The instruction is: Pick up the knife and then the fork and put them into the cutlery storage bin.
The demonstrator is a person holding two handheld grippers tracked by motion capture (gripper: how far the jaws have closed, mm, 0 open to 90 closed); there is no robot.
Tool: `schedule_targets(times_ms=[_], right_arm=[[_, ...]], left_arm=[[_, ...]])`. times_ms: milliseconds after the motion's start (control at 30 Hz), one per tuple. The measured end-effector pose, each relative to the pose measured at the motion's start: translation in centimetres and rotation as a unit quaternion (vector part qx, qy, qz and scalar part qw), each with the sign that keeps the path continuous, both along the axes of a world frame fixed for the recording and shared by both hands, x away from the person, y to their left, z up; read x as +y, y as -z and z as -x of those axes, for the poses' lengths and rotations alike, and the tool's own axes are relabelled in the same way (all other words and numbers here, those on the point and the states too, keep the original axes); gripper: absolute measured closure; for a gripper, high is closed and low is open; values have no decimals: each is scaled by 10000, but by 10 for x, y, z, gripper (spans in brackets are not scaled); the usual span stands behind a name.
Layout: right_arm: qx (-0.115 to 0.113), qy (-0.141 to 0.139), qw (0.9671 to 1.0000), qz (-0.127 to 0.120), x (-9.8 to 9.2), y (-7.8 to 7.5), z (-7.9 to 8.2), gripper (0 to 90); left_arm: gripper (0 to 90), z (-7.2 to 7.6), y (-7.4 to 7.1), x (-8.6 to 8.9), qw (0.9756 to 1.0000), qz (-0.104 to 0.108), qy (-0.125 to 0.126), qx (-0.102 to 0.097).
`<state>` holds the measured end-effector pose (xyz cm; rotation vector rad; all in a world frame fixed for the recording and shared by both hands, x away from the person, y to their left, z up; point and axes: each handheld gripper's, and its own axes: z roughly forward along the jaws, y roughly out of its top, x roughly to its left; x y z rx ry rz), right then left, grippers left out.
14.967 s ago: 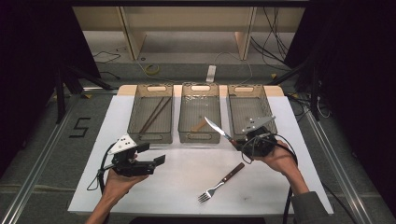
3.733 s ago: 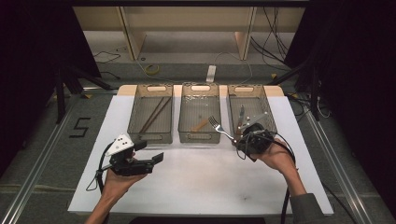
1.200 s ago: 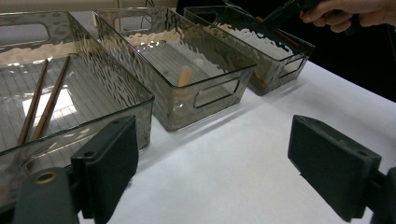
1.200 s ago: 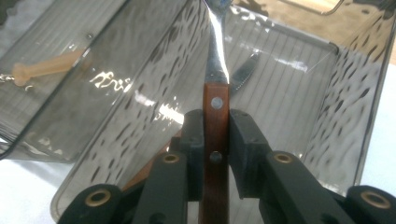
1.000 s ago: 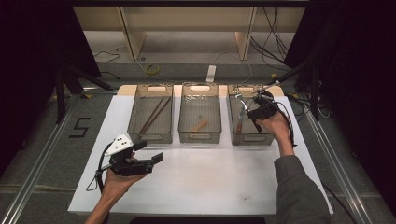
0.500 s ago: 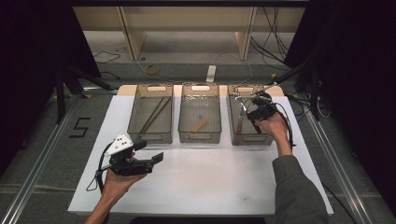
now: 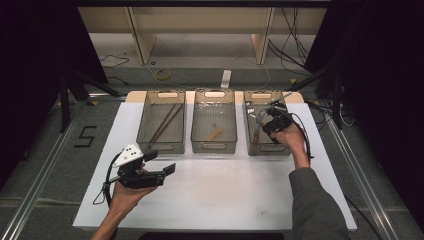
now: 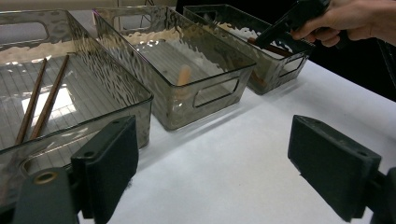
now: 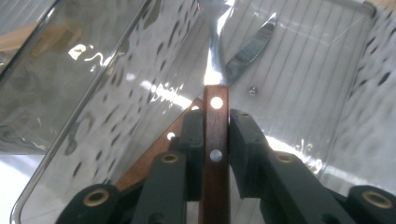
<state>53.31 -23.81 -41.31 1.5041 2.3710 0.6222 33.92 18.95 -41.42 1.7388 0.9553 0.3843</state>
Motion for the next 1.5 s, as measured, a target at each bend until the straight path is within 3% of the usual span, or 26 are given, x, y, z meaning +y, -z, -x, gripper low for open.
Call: schedule_targets(times_ms=[67, 233, 667, 1200, 1500], right_arm=[[17, 69, 10000, -10, 0, 1, -1, 632], [-40, 12, 9998, -172, -1, -5, 0, 546], [-407, -302, 9973, -531, 5, -19, 21, 456], [-935, -704, 9893, -868, 19, -28, 67, 377], [-1137, -755, 9850, -1058, 22, -27, 86, 349]], left_arm=[[157, 0, 0, 0, 10000, -2, 2, -1], [157, 0, 0, 0, 10000, 20, -10, -1], [157, 0, 0, 0, 10000, 36, 5, 14], [157, 0, 0, 0, 10000, 40, 9, 30], [157, -1, 0, 0, 10000, 55, 10, 42]])
